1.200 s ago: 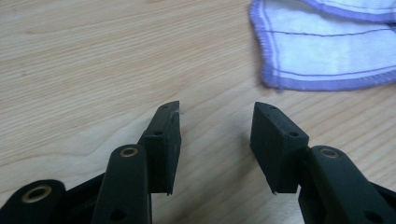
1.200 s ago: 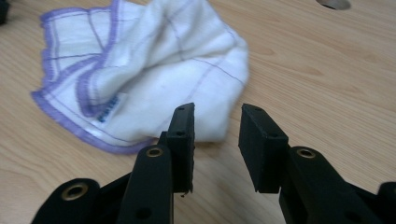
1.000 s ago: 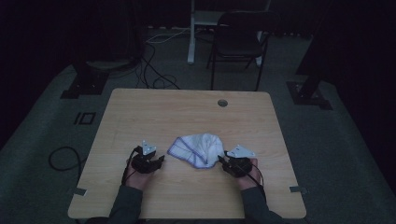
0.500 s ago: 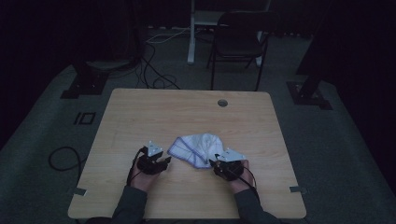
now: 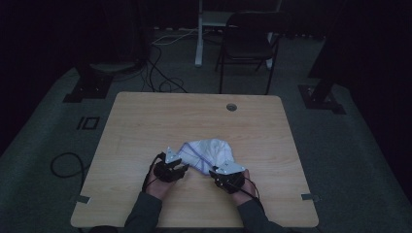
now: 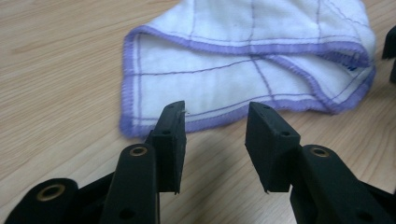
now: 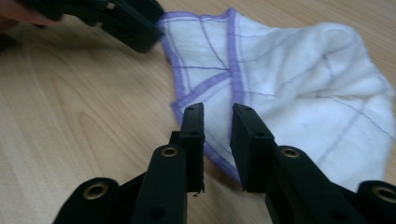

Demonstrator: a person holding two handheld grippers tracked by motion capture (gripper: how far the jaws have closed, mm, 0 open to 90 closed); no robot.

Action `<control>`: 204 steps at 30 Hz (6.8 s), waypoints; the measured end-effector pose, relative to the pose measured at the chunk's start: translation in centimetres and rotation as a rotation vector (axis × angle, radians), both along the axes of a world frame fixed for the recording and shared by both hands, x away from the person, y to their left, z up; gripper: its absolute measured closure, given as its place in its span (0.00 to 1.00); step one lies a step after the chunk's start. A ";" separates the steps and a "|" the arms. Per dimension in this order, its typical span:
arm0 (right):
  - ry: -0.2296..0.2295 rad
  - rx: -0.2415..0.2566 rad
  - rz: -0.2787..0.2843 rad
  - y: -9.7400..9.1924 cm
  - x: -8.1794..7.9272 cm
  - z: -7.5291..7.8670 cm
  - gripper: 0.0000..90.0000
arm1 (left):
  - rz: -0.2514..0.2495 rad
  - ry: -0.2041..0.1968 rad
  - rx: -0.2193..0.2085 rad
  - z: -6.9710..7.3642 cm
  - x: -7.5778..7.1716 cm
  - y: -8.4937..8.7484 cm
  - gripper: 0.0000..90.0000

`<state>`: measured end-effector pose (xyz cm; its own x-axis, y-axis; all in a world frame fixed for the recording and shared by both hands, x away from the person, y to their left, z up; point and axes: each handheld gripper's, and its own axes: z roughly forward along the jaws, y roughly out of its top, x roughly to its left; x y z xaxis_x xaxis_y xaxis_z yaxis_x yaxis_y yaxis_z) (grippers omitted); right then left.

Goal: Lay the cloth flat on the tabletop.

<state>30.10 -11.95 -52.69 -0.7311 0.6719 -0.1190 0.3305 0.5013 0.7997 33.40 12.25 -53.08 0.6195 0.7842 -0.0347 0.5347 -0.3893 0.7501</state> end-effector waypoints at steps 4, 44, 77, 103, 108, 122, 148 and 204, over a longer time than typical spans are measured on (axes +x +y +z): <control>0.005 -0.006 0.020 0.6 -0.1 -0.2 0.87 | -0.012 0.002 -0.001 0.0 0.2 -0.6 0.66; -0.040 -0.002 -0.118 -0.9 2.0 0.4 1.00 | -0.043 0.001 0.070 -0.9 1.1 -2.3 0.94; -0.069 0.040 -0.318 -7.2 4.0 2.5 1.00 | 0.009 0.006 0.111 -0.5 1.2 0.5 1.00; -0.076 0.066 -0.444 -11.6 4.6 3.5 1.00 | 0.151 0.012 0.055 1.0 2.4 6.4 1.00; -0.069 0.067 -0.451 -11.7 4.6 3.4 1.00 | 0.158 0.011 0.051 1.1 2.4 6.5 1.00; -0.051 0.092 -0.522 -14.8 4.1 3.7 1.00 | 0.215 0.007 0.049 1.6 2.6 8.4 0.99; 0.019 0.032 -0.221 -6.7 2.4 0.7 0.91 | -0.067 -0.042 0.063 2.0 -1.2 2.5 0.71; -0.025 0.083 -0.086 -4.3 1.5 1.4 0.79 | 0.002 0.019 0.022 3.9 8.7 1.3 0.92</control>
<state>31.56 -16.26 -51.32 -0.6676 0.7404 -0.0777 0.3495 0.4039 0.8454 42.07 13.51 -49.22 0.6171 0.7864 -0.0287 0.5496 -0.4046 0.7309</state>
